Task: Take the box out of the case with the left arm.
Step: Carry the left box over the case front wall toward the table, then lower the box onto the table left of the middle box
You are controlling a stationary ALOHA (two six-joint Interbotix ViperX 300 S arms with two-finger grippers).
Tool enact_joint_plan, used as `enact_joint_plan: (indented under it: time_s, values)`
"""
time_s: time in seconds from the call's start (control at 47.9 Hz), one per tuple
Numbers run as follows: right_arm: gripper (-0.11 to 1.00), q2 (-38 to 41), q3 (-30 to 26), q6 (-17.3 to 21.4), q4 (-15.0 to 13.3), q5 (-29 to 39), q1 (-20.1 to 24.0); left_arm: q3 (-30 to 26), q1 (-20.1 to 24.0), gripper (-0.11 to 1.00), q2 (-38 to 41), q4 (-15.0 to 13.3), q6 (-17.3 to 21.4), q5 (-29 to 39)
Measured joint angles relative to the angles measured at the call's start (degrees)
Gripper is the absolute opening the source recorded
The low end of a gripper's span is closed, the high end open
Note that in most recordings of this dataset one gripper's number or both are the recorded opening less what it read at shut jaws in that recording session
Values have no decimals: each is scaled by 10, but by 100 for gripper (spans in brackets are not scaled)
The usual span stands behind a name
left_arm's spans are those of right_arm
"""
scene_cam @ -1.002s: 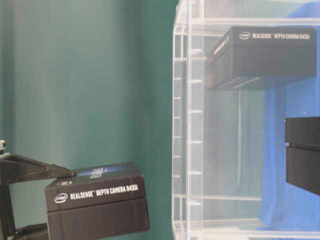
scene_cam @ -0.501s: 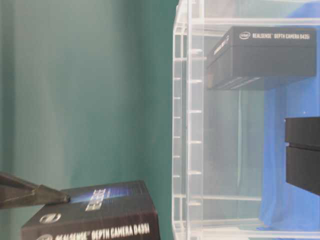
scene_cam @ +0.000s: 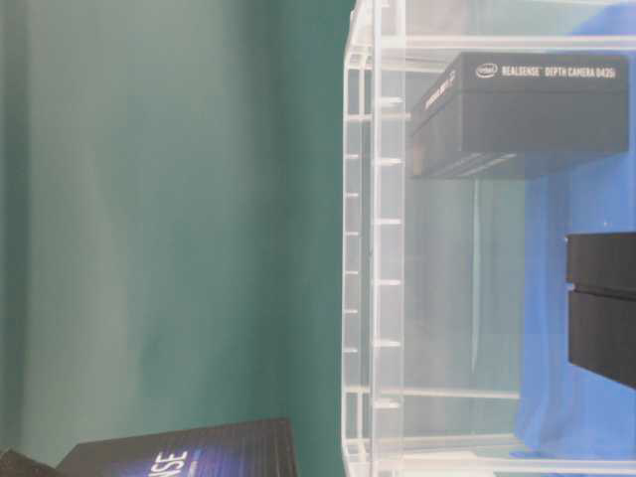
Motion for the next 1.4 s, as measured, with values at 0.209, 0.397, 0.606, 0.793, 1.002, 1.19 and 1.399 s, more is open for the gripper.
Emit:
enact_joint_plan:
  time_s: [0.209, 0.397, 0.606, 0.793, 1.002, 1.19, 1.399]
  values:
    - [2, 0, 0, 0, 0, 0, 0, 0, -1, 63, 1, 1, -1, 1]
    - [2, 0, 0, 0, 0, 0, 0, 1, -1, 63, 2, 1, -1, 2]
    - [2, 0, 0, 0, 0, 0, 0, 21, -2, 63, 11, 1, -3, -4]
    - [2, 0, 0, 0, 0, 0, 0, 62, -7, 63, 22, 0, -11, -41]
    - [2, 0, 0, -1, 0, 0, 0, 131, -10, 63, 33, 3, -13, -111]
    - [2, -1, 0, 0, 0, 0, 0, 192, -10, 63, 33, 4, -25, -148]
    - [2, -1, 0, 0, 0, 0, 0, 250, -10, 63, 33, 4, -39, -207]
